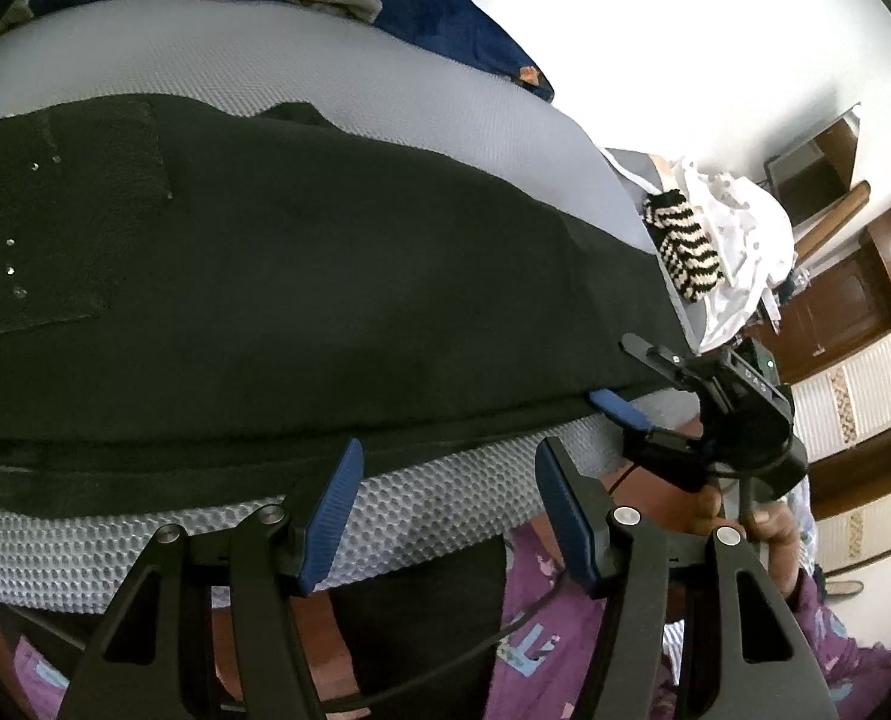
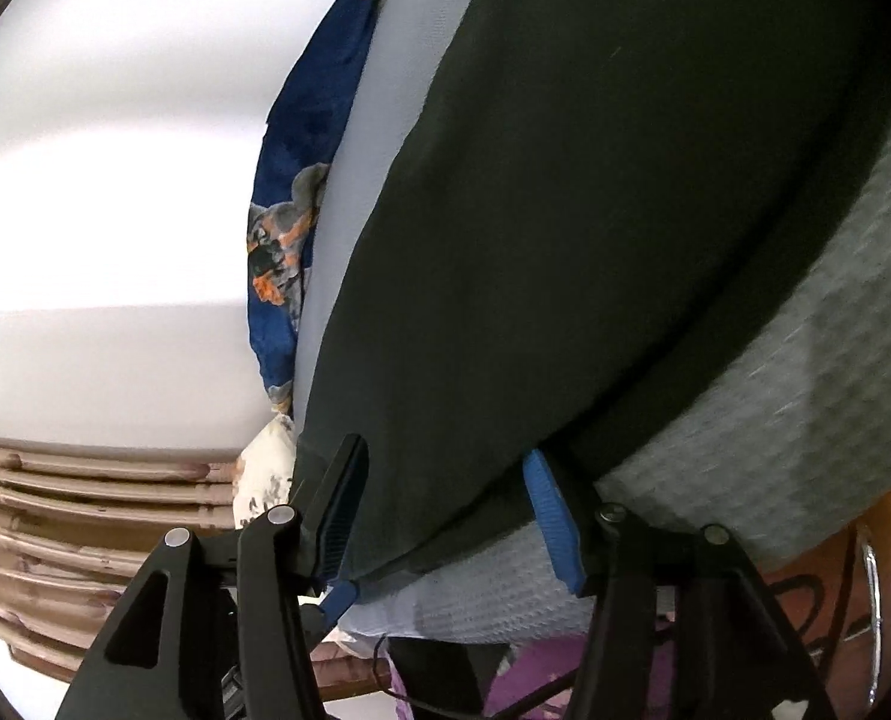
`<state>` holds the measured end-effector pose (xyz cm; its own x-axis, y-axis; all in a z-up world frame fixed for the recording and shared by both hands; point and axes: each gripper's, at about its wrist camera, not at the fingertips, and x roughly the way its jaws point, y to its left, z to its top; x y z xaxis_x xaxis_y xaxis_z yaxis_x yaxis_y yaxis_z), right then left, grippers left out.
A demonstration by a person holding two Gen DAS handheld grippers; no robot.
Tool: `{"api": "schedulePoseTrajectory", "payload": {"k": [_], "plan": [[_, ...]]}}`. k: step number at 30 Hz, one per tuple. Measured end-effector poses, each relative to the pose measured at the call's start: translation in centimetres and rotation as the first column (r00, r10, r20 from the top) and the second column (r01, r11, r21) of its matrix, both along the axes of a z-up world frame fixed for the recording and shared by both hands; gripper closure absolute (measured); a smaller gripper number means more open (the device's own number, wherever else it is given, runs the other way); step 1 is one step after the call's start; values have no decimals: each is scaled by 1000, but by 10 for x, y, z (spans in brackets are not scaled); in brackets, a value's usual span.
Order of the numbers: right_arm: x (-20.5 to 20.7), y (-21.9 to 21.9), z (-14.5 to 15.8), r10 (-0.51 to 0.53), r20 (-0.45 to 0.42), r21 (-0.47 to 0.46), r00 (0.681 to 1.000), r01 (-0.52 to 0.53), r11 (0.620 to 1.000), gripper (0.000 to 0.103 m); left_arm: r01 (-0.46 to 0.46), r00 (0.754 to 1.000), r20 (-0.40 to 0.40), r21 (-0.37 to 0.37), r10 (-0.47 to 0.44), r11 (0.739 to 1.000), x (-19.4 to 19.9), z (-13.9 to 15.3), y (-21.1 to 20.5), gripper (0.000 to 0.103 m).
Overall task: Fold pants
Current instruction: 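Grasp the jeans edge with the right gripper and lift it over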
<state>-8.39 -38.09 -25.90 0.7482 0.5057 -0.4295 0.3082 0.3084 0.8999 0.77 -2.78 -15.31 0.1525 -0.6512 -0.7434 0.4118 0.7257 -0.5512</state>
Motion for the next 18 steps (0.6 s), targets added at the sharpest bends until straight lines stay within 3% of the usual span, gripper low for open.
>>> {"api": "schedulePoseTrajectory", "payload": {"k": [1,2,7,13,18], "plan": [[2,6,1,5,-2,-21,1000,-5,1000,69,0,1000,2,6,0,1000,0,-1,1,42],[5,11,0,17,-15,-46,1000,-18,999,92,0,1000,2,6,0,1000,-1,0,2,42],[2,9,-15,15,-48,7,999,-15,1000,97,-16,1000,1,12,16,1000,1,0,11,42],[-8,9,-2,22,-20,-16,1000,-22,1000,98,-43,999,3,12,42,999,0,1,22,42],[-12,11,-8,19,-60,-25,998,-20,999,99,-51,999,-11,24,52,998,0,-4,26,42]]}}
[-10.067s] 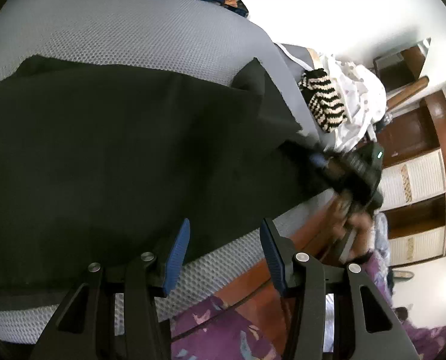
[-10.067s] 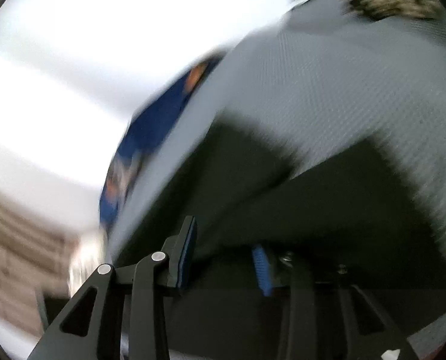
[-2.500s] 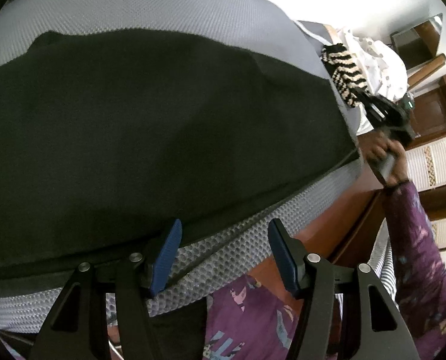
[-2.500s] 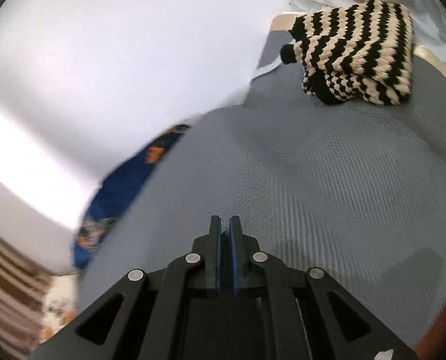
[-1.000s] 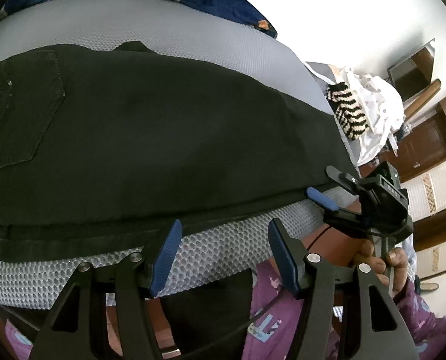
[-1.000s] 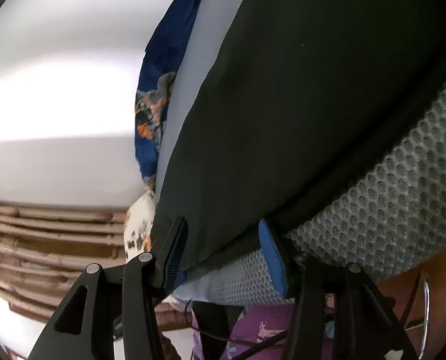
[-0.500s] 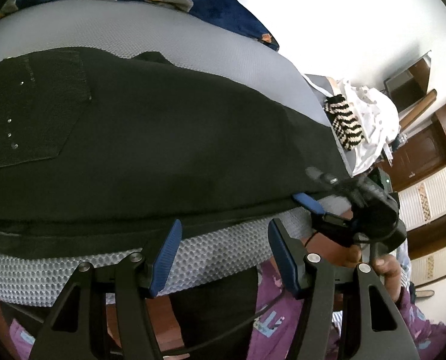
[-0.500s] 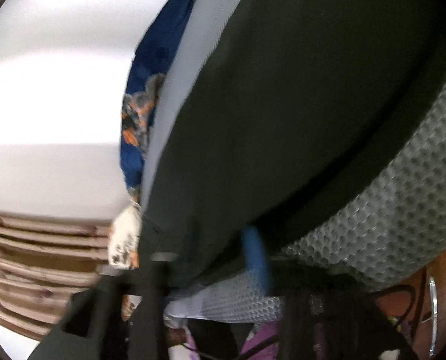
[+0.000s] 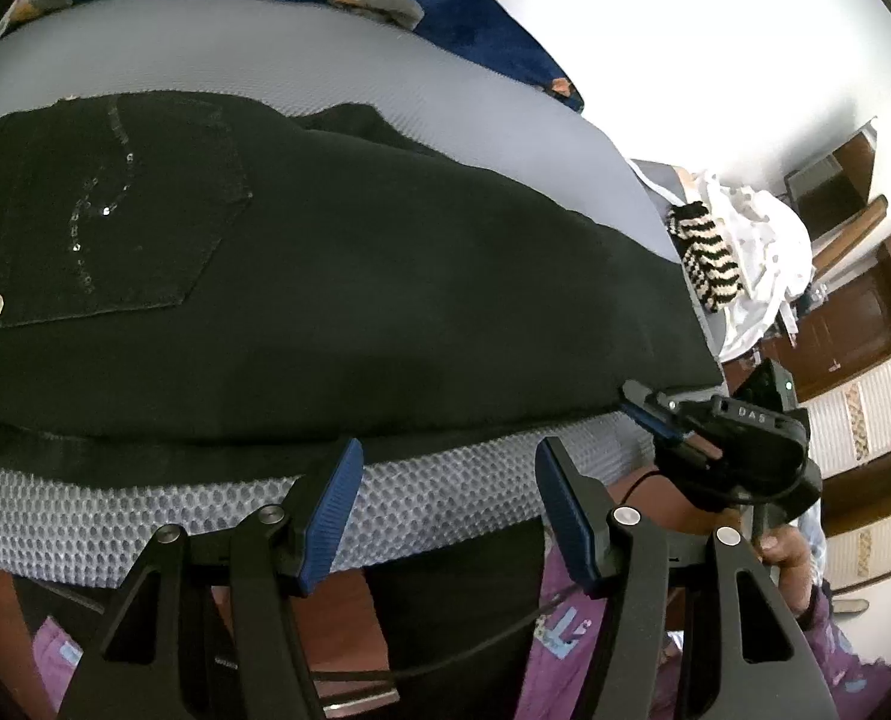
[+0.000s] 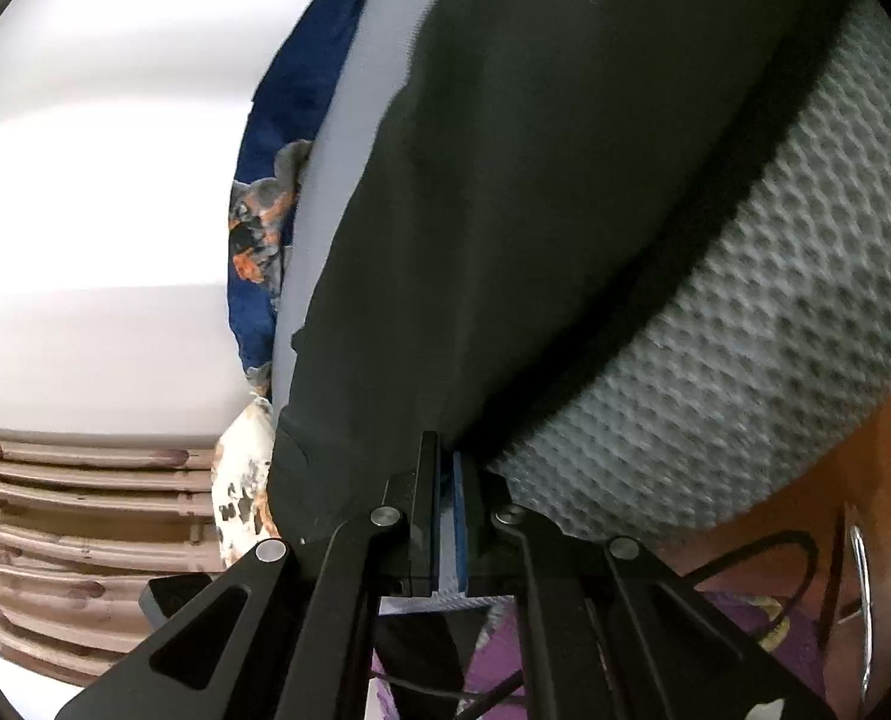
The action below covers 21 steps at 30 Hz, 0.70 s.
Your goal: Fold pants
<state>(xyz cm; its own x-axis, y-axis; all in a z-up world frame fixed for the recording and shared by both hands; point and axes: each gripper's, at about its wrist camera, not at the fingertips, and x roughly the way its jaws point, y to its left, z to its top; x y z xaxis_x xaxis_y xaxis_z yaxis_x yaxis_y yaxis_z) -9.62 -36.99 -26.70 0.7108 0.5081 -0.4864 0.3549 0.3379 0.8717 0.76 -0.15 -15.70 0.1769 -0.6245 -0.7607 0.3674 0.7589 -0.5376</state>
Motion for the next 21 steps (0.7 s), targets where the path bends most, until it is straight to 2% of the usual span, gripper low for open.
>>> {"api": "schedulePoseTrajectory", "payload": {"k": [5,8,11,14,16,18,19,20,21], "plan": [[6,-1,-5,11,-10,4,1000,-11,1000,98,-2,1000,20,19,1,1000,0,-1,-1,42],[7,-5,-11,1,-4,57,1000,-1,998,97,-12,1000,23,32,11,999,2,-5,0,42],[9,-5,-10,22,-6,63,1000,-22,998,94,-32,999,29,45,30,998,5,-11,6,42],[5,-2,1,95,-60,60,994,-91,994,85,-44,999,6,45,44,998,8,-16,13,42],[3,10,28,214,-26,13,977,-213,977,85,-43,999,13,37,43,998,8,-13,16,42],[18,35,88,409,40,-214,911,-392,895,84,-42,998,58,48,39,998,5,-6,22,42],[29,45,111,481,79,-272,873,-446,853,80,-46,996,76,52,42,998,4,-4,24,42],[43,54,131,544,127,-305,830,-489,817,60,-62,992,113,57,55,996,3,-1,29,42],[66,62,152,597,182,-361,782,-511,780,45,-73,990,128,58,65,996,4,-1,31,42]]}}
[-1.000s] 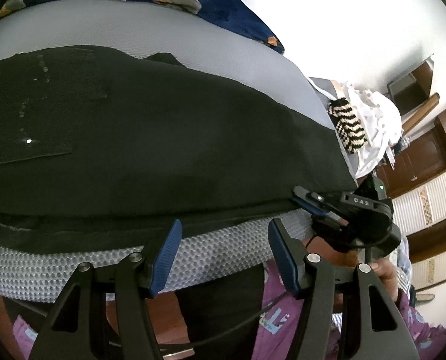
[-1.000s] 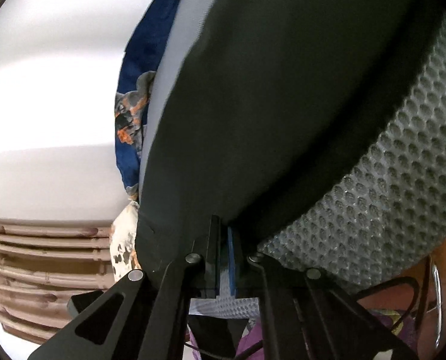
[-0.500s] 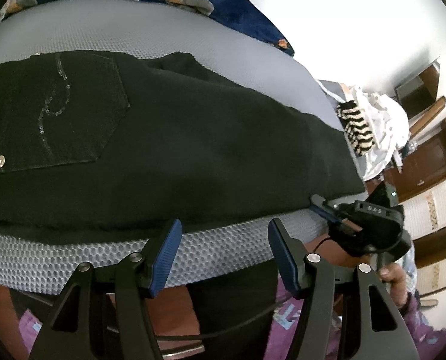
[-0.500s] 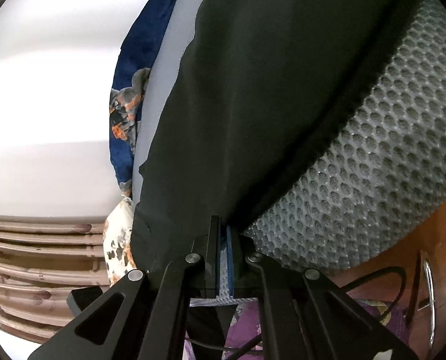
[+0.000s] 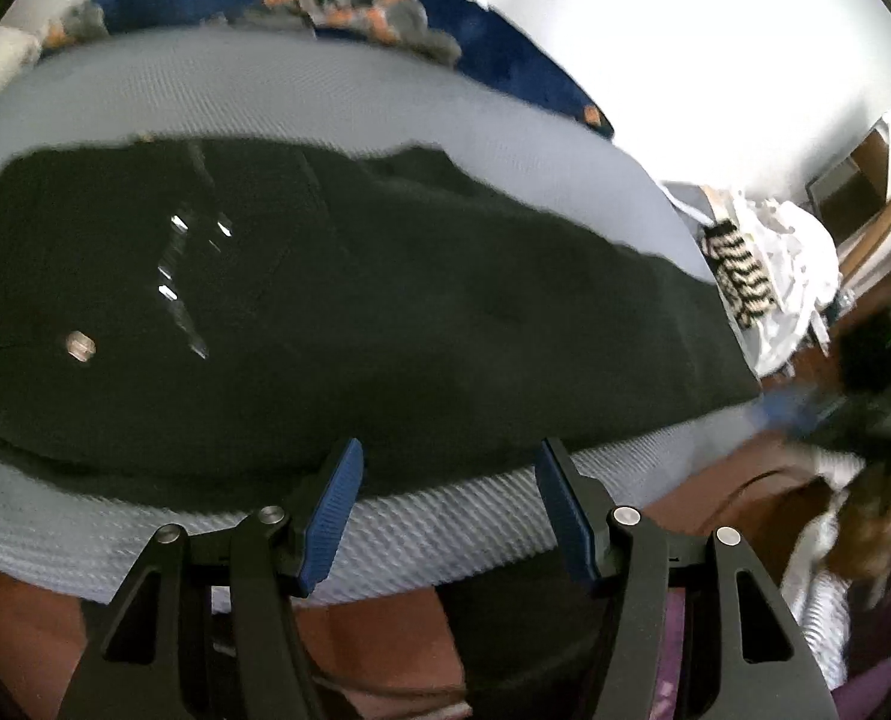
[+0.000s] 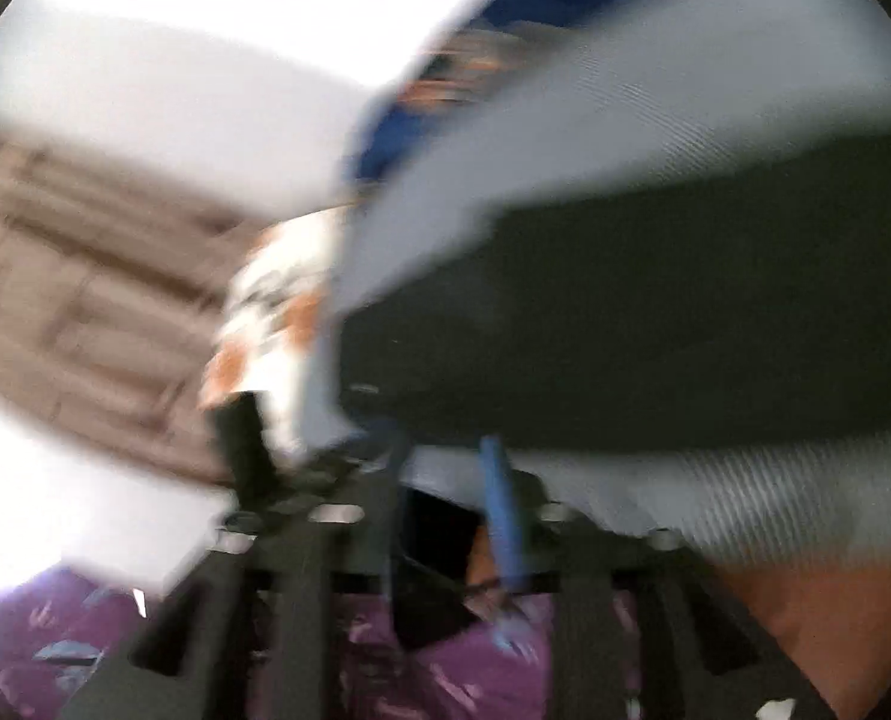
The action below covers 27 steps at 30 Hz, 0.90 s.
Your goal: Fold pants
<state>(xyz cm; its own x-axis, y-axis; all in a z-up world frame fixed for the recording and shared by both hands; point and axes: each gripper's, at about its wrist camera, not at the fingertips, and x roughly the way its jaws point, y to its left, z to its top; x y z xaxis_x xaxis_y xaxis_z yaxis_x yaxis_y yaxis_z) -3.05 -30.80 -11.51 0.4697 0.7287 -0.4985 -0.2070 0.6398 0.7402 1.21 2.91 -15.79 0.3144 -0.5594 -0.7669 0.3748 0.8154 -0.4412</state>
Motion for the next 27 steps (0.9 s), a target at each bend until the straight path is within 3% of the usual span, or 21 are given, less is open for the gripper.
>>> {"api": "schedulePoseTrajectory", "payload": {"k": [1,3,4,7,9,16,20,22,25,27], "plan": [[17,4,12,14,62,-54,998,-11,998,28,-14,1000,7,7,14,1000,2,-1,3,42],[67,19,25,97,169,-198,981,-63,978,28,-53,999,-6,39,54,998,10,-10,10,42],[89,25,23,140,167,-220,976,-101,970,32,-70,997,-15,40,71,997,13,-13,14,42],[158,52,8,278,120,-347,953,-222,911,41,-140,989,-37,11,140,990,25,-16,35,42],[191,72,-5,355,85,-414,931,-291,862,44,-179,984,-9,26,179,984,31,-12,44,42],[238,94,-51,466,-49,-431,883,-440,788,46,-236,971,-16,49,237,971,58,-11,77,42],[242,108,-70,521,-121,-423,845,-519,743,62,-226,974,35,101,223,969,66,-4,83,42],[243,116,-75,537,-123,-447,834,-530,720,64,-209,977,59,132,203,969,69,-4,81,42],[246,108,-70,512,-72,-465,856,-483,742,99,-200,979,73,150,191,968,69,-7,79,42],[247,97,-66,490,-31,-429,871,-454,781,100,-201,978,78,144,191,969,70,-8,80,42]]}}
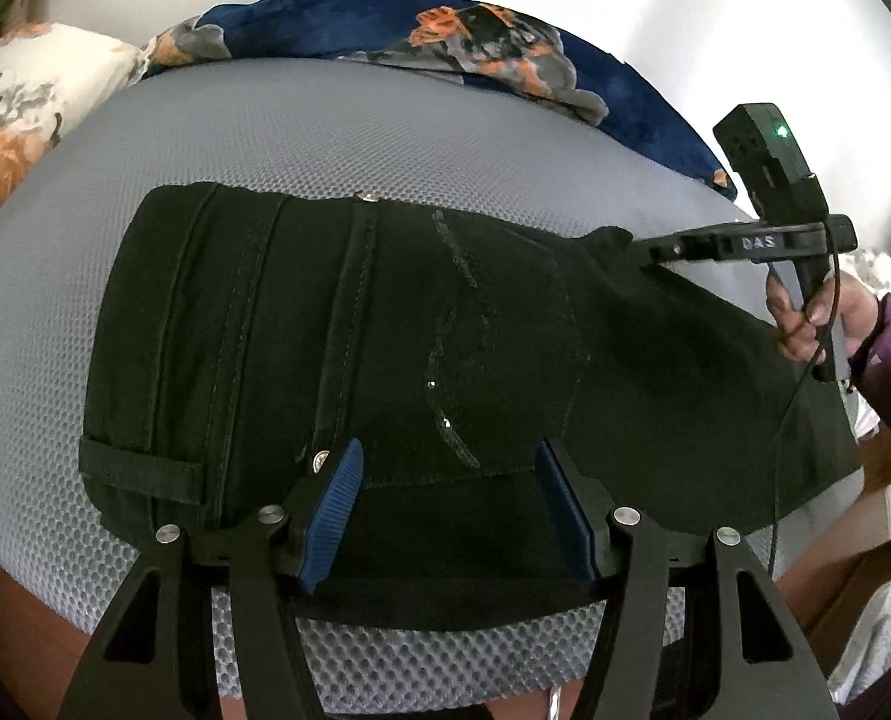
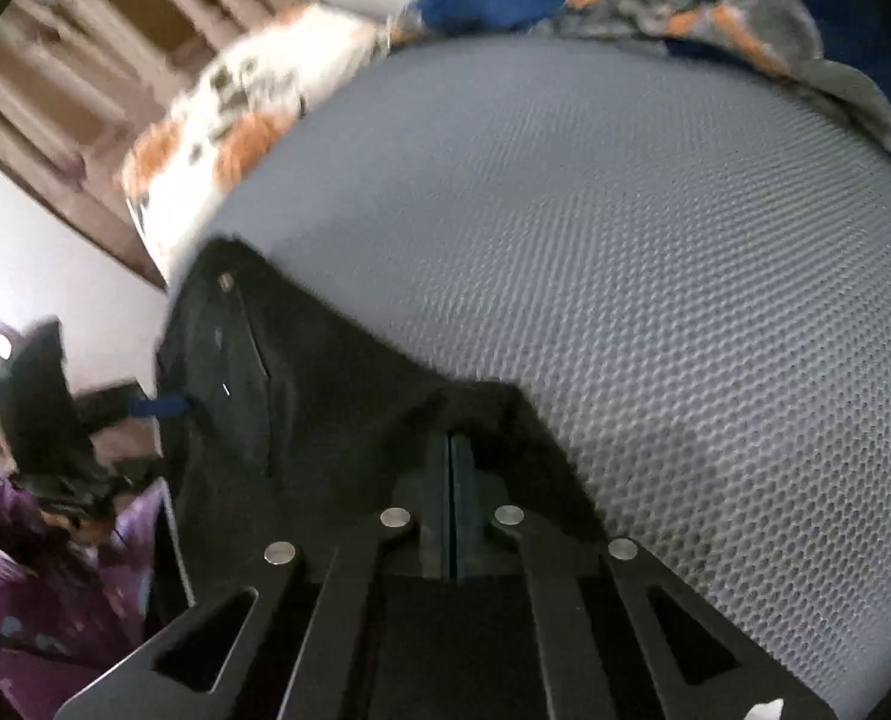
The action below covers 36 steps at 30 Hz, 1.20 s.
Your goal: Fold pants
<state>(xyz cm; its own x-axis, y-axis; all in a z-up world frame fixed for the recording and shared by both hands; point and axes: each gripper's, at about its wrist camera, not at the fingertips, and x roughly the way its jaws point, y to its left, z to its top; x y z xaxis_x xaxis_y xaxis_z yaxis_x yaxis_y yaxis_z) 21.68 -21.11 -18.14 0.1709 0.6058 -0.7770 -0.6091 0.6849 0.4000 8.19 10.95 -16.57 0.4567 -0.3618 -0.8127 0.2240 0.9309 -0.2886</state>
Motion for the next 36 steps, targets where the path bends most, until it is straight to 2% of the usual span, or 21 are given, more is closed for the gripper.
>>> {"api": "schedulePoseTrajectory", "payload": {"k": [6,7,9,10,11,14,16,17,19,22,28,30,32,36], "plan": [[6,-9,2,-76,60,48,995,73,996,99,-1,1000,6,1,1,1000,3,-5,2,42],[7,-12,4,-88,62,52,994,85,995,95,0,1000,6,4,0,1000,3,-4,1,42],[8,-17,9,-74,58,35,996,72,997,81,3,1000,5,5,-3,1000,3,-4,1,42],[8,-18,12,-71,67,20,995,70,997,62,2,1000,1,1,-2,1000,3,-4,1,42],[8,-20,13,-57,57,21,997,56,998,53,-1,1000,-1,-6,1,1000,4,-5,2,42],[10,-15,9,-21,15,6,1000,21,1000,47,-4,1000,-4,-13,4,1000,6,-6,2,42],[14,-8,1,0,-22,-18,1000,-1,1000,49,-3,1000,-2,-10,3,1000,5,-6,2,42],[14,-2,-2,32,-42,-11,999,-32,999,62,-3,1000,-3,-9,3,1000,6,-7,2,42],[7,7,-2,79,-12,-47,997,-79,996,66,-2,1000,-3,-7,2,1000,6,-7,2,42],[5,14,-5,113,-16,-57,993,-114,992,83,-2,1000,-6,-9,2,1000,6,-7,2,42],[22,13,-9,93,-40,-26,995,-94,995,83,-2,1000,-8,-7,2,1000,8,-7,1,42],[24,12,-10,60,-28,-12,998,-60,998,86,-5,1000,-10,-10,5,1000,9,-6,2,42],[22,12,-7,36,6,-1,999,-36,999,94,-18,1000,1,-14,18,1000,8,-4,4,42],[29,-11,-10,-109,46,44,993,107,993,99,-97,993,76,63,92,993,8,-2,15,42]]}}
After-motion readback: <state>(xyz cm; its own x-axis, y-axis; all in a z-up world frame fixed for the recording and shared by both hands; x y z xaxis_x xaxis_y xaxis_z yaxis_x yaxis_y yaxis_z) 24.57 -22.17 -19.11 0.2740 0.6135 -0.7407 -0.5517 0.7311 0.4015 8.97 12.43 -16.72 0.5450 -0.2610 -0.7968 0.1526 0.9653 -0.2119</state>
